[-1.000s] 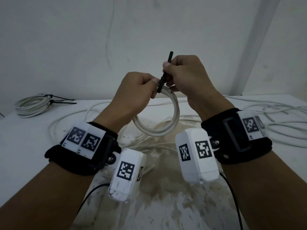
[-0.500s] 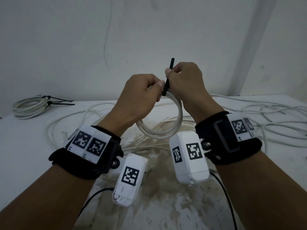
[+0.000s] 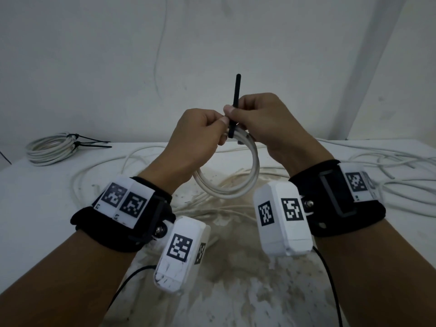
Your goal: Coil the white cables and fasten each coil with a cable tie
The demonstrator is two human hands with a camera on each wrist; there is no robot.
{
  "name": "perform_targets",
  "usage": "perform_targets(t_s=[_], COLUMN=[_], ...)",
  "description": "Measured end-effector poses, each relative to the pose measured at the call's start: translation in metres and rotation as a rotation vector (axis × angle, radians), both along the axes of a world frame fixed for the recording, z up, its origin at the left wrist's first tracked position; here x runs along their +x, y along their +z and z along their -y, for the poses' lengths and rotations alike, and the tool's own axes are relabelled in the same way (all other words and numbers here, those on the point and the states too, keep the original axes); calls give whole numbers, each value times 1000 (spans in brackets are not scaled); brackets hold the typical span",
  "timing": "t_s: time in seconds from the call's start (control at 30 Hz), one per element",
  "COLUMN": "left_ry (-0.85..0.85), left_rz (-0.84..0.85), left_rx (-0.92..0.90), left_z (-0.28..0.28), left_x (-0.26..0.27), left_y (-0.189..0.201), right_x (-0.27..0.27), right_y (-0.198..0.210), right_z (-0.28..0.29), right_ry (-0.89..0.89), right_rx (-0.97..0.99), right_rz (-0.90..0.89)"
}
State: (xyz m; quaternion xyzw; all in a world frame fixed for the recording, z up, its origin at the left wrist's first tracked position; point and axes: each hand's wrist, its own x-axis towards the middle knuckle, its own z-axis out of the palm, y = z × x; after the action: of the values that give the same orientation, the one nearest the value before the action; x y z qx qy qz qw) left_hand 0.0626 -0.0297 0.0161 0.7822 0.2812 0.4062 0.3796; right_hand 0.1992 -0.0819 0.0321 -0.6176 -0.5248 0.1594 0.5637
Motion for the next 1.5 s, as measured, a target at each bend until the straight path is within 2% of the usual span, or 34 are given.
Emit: perform_targets(t_s=[0.2,0.37,0.97,1.1,1.17,1.23,1.33,1.4,1.5], left_ry=[-32,-23,17,13,22,37,65,69,45], left_rz=[20,-20,-136,-51,-11,-2,0,11,92], left_rx=[50,117,139,121,145,184,178,112,-89], left_z=[3,10,6,5,4,3,-2,-2,-1], left_x=[-1,0,11,8,6,3,-3,-6,-4], left_y=[3,5,-11,-6,0,5,8,9,11], right_x=[2,3,13,10,5,-1,-6,-9,-11], right_y=[3,4,-24,-15,-5,4,7,5,5], right_z=[1,-2,-20,-14,-5,6,15,14,10], right_ry=[-55,-165,-383,-285,-120,75,262,285,252], right_rx=[56,93,45,60,70,-26,-189,-209,-136], right_rz=[5,160,128,106,-62,-245,-289,-246,-314])
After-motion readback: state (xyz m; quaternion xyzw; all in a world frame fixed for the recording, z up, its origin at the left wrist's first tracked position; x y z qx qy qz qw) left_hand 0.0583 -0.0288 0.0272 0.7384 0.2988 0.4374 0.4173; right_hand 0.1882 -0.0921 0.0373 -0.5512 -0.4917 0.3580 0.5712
